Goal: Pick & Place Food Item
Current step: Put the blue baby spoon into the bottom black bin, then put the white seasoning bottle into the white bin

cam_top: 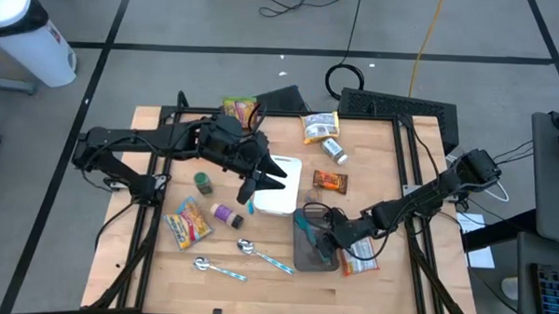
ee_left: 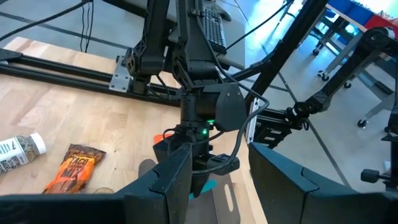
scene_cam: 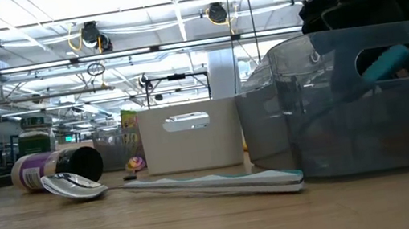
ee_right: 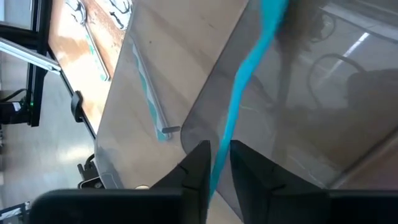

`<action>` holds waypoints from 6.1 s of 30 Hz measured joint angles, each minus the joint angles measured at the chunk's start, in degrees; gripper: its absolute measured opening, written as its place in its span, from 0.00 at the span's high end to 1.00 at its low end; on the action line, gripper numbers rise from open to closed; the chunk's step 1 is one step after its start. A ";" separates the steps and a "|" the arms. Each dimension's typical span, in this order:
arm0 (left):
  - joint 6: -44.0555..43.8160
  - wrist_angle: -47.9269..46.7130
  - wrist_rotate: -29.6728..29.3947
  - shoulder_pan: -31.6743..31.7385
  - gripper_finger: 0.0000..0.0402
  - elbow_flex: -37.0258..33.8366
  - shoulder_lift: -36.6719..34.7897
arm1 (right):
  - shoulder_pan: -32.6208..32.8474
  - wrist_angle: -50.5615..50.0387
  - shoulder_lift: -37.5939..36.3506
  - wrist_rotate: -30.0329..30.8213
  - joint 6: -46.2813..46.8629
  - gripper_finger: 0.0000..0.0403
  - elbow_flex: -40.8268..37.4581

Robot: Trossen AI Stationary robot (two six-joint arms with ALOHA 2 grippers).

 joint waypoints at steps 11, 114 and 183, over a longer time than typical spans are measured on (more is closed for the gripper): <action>-0.85 1.17 2.84 0.00 0.59 0.00 -0.26 | -0.02 0.25 -1.13 -2.85 0.03 0.77 0.00; 1.64 2.69 -10.67 27.36 0.59 -5.02 -18.99 | -56.56 -7.34 -9.56 -23.46 -61.20 0.82 38.64; -3.75 16.74 14.40 42.53 0.59 -33.18 -38.60 | -59.18 -42.39 2.64 -11.13 -67.12 0.37 21.66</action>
